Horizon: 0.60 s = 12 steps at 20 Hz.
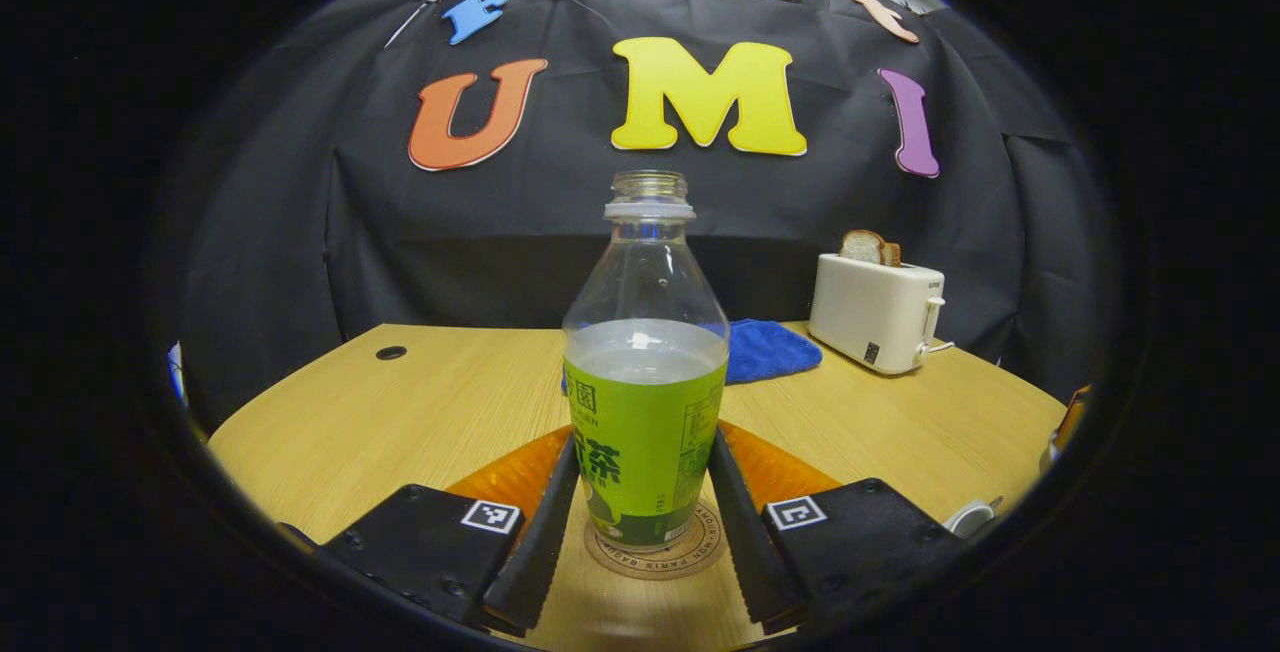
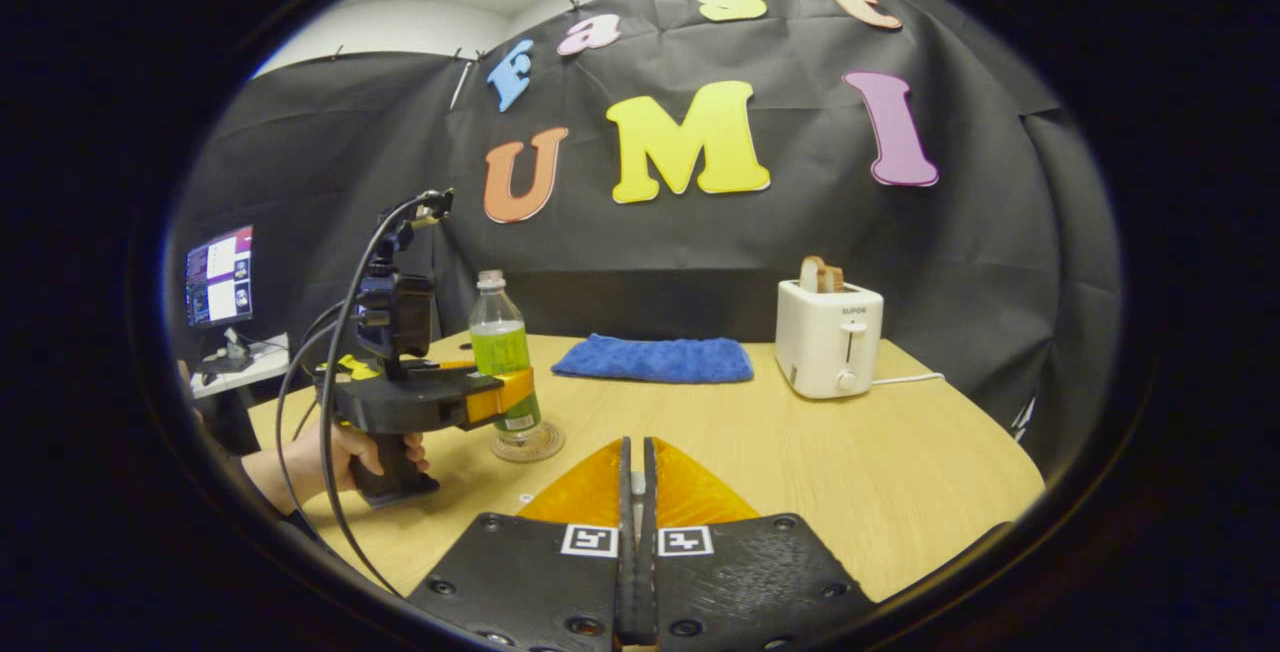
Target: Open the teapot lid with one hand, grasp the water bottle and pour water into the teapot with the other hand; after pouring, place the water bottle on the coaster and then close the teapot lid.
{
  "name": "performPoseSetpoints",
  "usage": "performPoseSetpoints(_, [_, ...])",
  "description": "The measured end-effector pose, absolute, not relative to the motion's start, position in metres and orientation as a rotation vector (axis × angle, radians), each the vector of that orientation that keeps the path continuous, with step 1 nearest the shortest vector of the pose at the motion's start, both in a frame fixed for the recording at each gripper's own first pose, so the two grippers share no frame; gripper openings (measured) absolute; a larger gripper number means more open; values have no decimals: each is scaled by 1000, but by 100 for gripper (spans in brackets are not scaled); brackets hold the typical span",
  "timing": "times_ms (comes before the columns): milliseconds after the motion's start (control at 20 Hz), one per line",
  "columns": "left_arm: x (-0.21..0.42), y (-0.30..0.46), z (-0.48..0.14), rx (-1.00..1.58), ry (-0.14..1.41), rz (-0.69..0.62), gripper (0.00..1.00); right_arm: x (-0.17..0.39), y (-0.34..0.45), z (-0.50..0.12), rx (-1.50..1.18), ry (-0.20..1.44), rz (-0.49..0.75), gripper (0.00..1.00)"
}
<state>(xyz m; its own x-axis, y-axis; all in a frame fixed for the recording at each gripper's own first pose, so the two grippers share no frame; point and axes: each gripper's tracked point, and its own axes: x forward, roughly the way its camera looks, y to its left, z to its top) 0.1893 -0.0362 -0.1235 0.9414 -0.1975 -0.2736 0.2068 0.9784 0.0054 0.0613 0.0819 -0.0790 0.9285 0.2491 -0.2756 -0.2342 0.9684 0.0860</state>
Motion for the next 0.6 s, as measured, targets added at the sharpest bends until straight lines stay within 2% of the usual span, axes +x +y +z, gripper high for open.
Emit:
performPoseSetpoints(450, [184,-44,-136,67,302,-220,82,63,90,-81,35,284,263,0])
performPoseSetpoints(500, [183,-42,-137,66,306,-217,88,64,91,-80,35,282,264,0])
performPoseSetpoints(550, [181,-42,-136,64,303,-217,99,64,93,-79,32,276,266,0])
performPoseSetpoints(600, [180,-41,-133,63,292,-214,100,65,94,-77,27,270,268,0])
